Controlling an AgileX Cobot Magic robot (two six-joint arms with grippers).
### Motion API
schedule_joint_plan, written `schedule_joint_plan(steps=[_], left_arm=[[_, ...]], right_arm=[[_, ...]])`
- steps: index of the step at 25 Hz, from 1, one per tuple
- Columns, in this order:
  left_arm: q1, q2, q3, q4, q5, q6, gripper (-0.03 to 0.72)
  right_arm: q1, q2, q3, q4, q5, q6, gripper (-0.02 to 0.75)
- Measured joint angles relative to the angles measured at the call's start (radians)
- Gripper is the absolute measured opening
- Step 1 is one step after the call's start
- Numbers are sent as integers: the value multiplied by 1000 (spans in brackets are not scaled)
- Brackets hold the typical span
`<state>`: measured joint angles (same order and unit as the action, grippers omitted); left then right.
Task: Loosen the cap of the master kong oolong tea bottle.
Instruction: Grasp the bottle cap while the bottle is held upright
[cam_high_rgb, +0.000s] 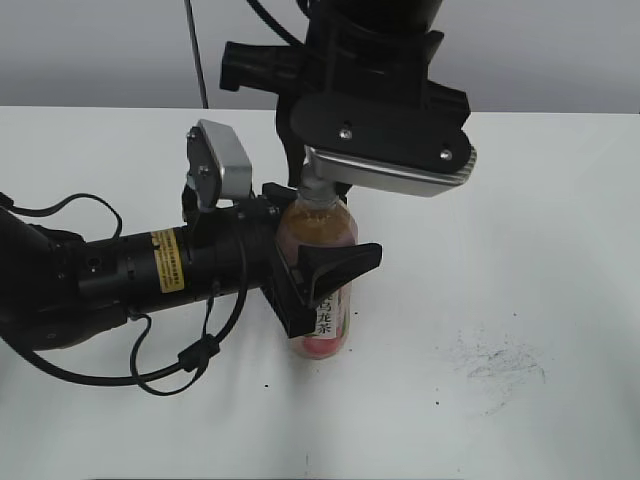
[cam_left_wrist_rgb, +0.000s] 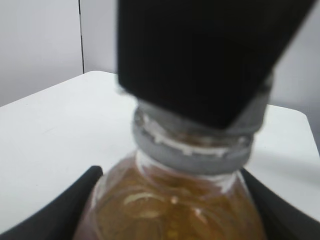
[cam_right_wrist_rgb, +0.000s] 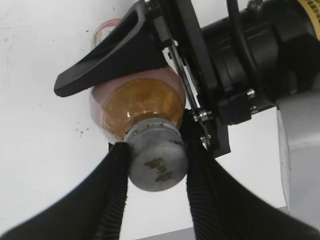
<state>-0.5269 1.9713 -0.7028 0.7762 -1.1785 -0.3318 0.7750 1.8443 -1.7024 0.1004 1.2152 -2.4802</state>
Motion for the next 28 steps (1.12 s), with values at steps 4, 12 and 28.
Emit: schedule_joint_plan(steps=[4,12,28], left_arm=[[0,0,0,0,0,0,448],[0,0,0,-7,1,-4,448],[0,0,0,-7,1,-4,448]], right_arm=[[-1,0,0,5,0,10,271],[0,3,1,63,4,426,378],[1,4,1,-47,4,2408,587]])
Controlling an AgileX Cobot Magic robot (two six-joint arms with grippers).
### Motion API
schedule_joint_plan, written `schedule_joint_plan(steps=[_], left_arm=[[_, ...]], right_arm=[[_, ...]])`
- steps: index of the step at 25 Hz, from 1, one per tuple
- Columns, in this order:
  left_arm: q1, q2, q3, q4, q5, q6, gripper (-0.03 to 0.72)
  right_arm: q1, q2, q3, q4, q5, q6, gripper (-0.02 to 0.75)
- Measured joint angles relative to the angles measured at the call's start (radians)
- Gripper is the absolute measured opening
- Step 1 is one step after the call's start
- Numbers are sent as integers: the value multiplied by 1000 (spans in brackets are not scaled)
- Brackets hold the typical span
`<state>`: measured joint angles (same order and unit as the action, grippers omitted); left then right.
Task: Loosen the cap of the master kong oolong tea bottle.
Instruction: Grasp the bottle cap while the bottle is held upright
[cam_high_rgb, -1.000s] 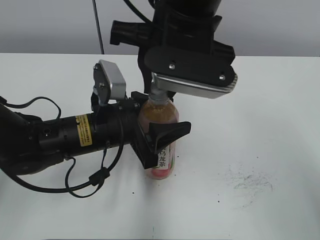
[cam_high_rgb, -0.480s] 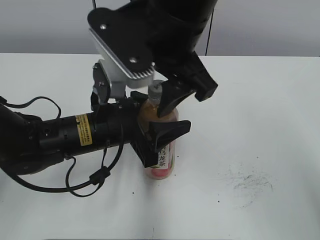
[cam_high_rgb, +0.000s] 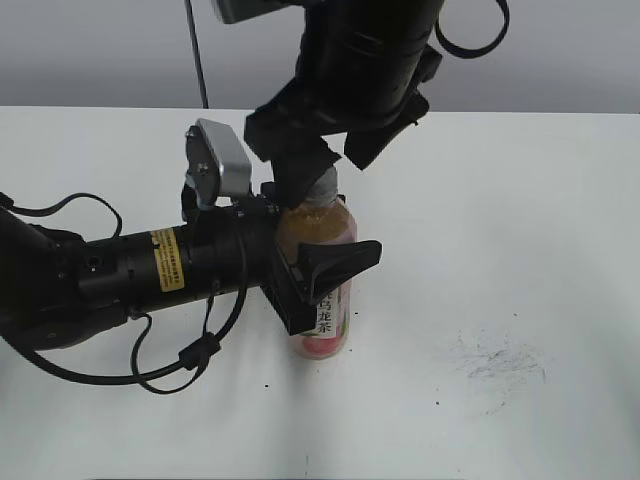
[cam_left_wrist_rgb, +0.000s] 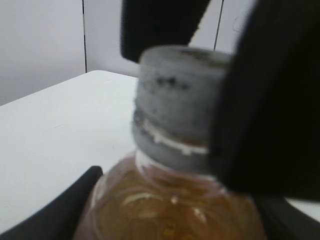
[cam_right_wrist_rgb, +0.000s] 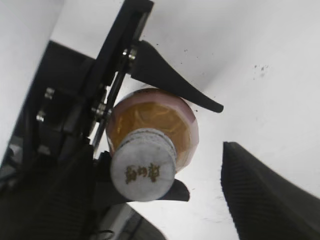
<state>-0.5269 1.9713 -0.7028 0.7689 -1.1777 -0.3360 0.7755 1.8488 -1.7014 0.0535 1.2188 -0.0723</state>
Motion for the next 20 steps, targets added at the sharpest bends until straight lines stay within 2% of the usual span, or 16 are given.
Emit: schedule_joint_plan(steps=[4,9,12,16,20], left_arm=[[0,0,0,-2,0,0,448],[0,0,0,-2,0,0,448],[0,0,0,-2,0,0,448],[0,0,0,-2,1,0,448],[0,0,0,-2,1,0,448]], right_arm=[[0,0,0,0,1,246,587],[0,0,0,16,1,315,553],[1,0,0,19,1,321,458],[7,0,0,21,1,284,275],[22,0,0,3,1,128,274]])
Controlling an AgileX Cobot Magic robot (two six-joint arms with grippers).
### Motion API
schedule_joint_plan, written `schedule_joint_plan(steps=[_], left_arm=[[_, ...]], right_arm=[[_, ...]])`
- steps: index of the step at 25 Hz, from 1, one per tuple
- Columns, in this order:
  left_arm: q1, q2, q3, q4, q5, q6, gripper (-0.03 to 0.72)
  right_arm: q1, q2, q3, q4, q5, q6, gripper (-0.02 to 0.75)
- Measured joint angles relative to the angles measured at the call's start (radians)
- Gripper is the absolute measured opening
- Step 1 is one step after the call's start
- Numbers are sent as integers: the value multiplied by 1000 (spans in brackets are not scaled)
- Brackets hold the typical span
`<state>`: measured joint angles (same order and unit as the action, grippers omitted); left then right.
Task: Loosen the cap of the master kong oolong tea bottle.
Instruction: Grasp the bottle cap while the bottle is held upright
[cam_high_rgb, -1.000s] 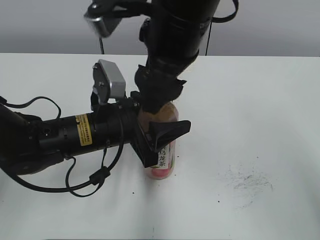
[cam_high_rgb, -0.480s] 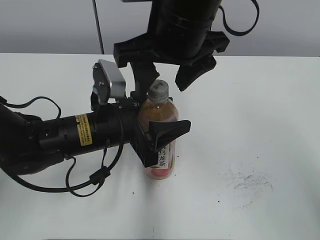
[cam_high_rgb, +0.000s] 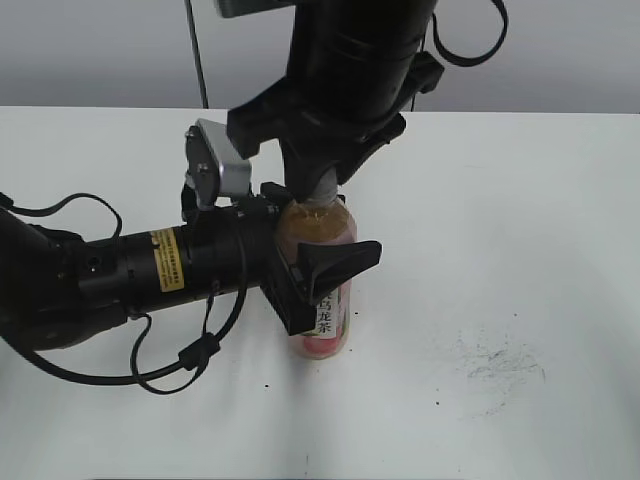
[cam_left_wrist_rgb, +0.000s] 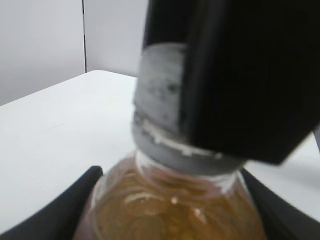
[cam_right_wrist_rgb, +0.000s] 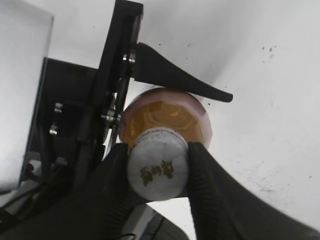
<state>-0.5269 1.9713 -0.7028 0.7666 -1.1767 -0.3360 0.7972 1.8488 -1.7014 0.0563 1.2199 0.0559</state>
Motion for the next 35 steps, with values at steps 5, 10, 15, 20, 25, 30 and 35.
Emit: schedule_joint_plan(steps=[5,10,15,20,25,30,35], left_arm=[[0,0,1,3,-2,0,448],[0,0,1,11,-3,3,448],[0,0,1,13,-4,8,448],[0,0,1,13,-3,9,448],[0,0,1,11,-3,8,448],[0,0,1,6,-3,4,448],[0,0,1,5,-3,4,448]], right_arm=[[5,0,0,-9,2,-388,274],[5,0,0,-9,3,-874,274],[5,0,-1,-9,4,-1354,274],[6,0,-2,-9,6,-1853,274],[7,0,-2,-11,1,-2256,274],[7,0,-2,-16,-4,-2549,274],[8,2,-10,-18,-4,-2645,274]])
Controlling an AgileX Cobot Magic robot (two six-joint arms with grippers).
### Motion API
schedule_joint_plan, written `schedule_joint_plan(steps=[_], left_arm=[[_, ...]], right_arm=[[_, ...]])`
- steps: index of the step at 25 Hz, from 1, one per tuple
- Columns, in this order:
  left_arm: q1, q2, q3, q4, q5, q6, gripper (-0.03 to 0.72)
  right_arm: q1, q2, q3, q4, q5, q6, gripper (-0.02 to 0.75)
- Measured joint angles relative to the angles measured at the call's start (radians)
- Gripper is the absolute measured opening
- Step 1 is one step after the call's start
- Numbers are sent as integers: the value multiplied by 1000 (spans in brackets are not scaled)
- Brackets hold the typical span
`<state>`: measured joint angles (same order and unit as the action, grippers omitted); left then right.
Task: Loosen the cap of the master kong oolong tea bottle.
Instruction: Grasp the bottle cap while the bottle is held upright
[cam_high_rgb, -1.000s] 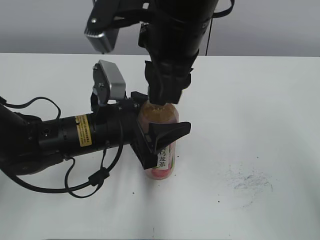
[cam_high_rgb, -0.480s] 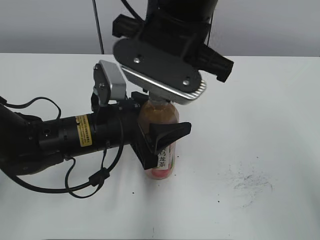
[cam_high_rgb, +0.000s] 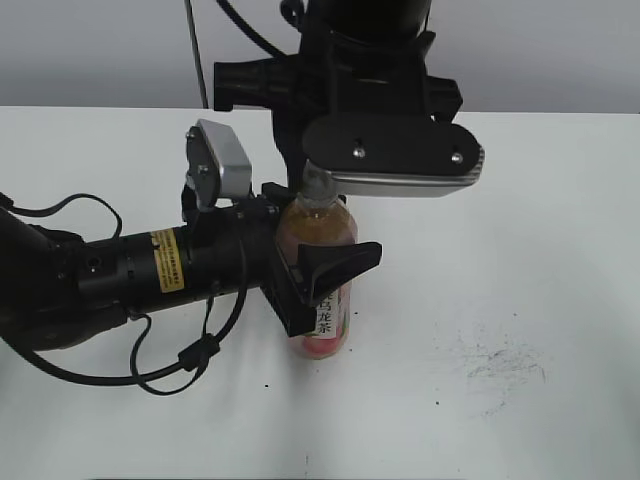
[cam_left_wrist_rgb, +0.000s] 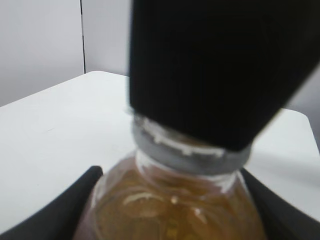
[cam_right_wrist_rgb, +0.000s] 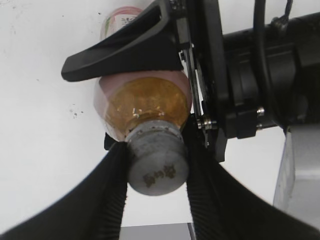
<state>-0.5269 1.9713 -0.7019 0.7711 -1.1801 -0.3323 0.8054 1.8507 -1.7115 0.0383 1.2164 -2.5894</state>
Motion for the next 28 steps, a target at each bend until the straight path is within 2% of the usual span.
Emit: schedule_joint_plan(steps=[10,22,28], left_arm=[[0,0,0,-1,0,0,448],[0,0,0,-1,0,0,448],[0,0,0,0,0,0,448]], right_arm=[[0,0,-1,-4,0,-94,274],[0,0,-1,8,1,-370,274],[2,0,-1,7,1,-398,274]])
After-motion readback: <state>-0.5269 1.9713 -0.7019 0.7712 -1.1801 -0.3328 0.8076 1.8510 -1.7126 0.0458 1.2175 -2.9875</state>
